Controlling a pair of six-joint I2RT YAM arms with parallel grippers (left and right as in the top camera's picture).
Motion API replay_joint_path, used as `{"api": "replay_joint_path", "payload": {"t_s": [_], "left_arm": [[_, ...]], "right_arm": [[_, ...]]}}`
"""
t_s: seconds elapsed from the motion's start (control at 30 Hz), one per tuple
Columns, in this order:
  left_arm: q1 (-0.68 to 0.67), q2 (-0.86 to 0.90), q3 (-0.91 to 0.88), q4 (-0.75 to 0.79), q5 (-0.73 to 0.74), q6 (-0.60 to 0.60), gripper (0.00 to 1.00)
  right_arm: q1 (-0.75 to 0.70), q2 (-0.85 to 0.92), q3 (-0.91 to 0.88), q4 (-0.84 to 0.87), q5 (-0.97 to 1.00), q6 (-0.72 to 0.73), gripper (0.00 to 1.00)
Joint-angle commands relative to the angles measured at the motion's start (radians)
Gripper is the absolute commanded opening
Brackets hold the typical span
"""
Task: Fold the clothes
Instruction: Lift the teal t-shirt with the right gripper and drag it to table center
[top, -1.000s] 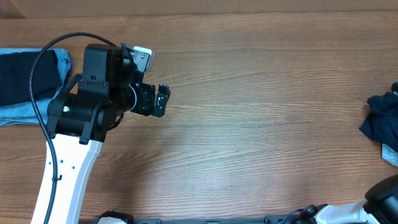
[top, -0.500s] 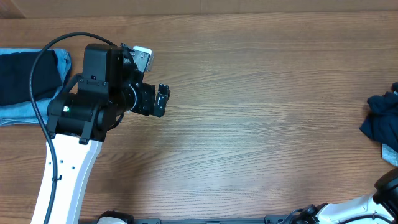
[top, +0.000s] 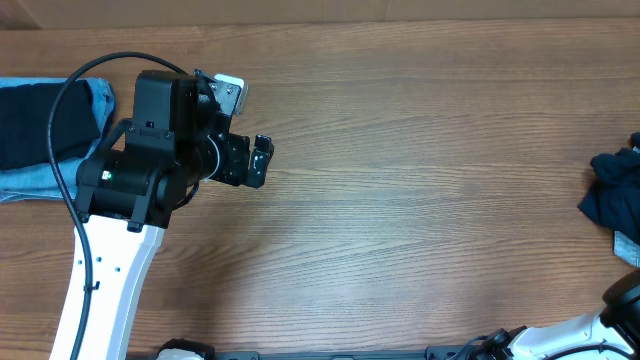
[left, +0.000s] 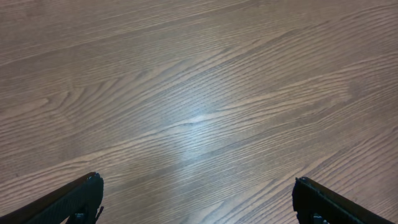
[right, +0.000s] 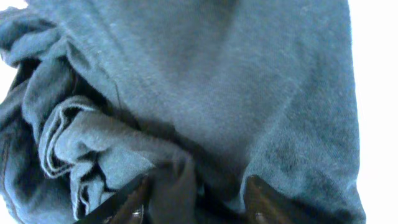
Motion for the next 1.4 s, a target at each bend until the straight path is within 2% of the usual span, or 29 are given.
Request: {"api": "replay_joint_path", "payload": {"t_s": [0.0, 0.1, 0.17, 0.43, 0.6, 0.73, 0.9, 1.0, 1.03, 1.1, 1.17, 1.2, 1.27, 1.33, 1.37], "left_arm": [[-0.001, -0.011, 0.019, 0.002, -0.010, 0.022, 1.00], [-0.001, -0.011, 0.019, 0.003, -0.010, 0.022, 1.00], [-0.001, -0.011, 0.019, 0.002, -0.010, 0.022, 1.00], [-0.001, -0.011, 0.019, 0.003, -0.010, 0.022, 1.00], [-0.001, -0.011, 0.019, 0.003, -0.010, 0.022, 1.00], [-0.001, -0.011, 0.019, 0.003, -0.010, 0.022, 1.00], [-0.001, -0.011, 0.019, 0.003, -0.010, 0.022, 1.00], [-0.001, -0.011, 0.019, 0.003, -0.010, 0.022, 1.00], [-0.001, -0.011, 0.019, 0.003, -0.010, 0.022, 1.00], [-0.001, -0.011, 0.019, 0.003, -0.010, 0.022, 1.00], [-0.001, -0.011, 0.019, 0.002, -0.010, 0.022, 1.00], [-0.001, -0.011, 0.019, 0.002, -0.010, 0.022, 1.00], [-0.001, -0.011, 0.019, 0.002, -0.010, 0.022, 1.00], [-0.001, -0.011, 0.019, 0.002, -0.010, 0.022, 1.00], [-0.001, -0.011, 0.019, 0.002, -0.010, 0.022, 1.00]], "right_arm": [[0.003, 0.005, -0.006, 0.006, -0.016, -0.003, 0.36], [0.003, 0.000, 0.009, -0.004, -0.066, -0.007, 0.13], [0.005, -0.019, 0.026, -0.006, -0.140, -0.007, 0.04], [0.076, -0.220, 0.119, 0.011, -0.557, -0.006, 0.04], [0.268, -0.376, 0.248, 0.023, -0.631, -0.013, 0.04], [0.491, -0.433, 0.366, 0.094, -0.741, -0.218, 0.04], [0.759, -0.438, 0.438, 0.142, -0.742, -0.344, 0.04], [0.866, -0.435, 0.438, 0.133, -0.715, -0.459, 0.04], [0.888, -0.435, 0.438, 0.119, -0.643, -0.459, 0.04], [0.915, -0.433, 0.438, 0.090, -0.524, -0.357, 0.04], [0.935, -0.433, 0.438, 0.050, -0.481, -0.448, 0.04], [0.936, -0.433, 0.438, 0.030, -0.380, -0.427, 0.04], [0.933, -0.432, 0.438, -0.015, -0.275, -0.262, 0.04], [0.939, -0.431, 0.438, -0.038, -0.513, -0.374, 0.04], [0.953, -0.431, 0.438, -0.070, -0.692, -0.576, 0.04]]}}
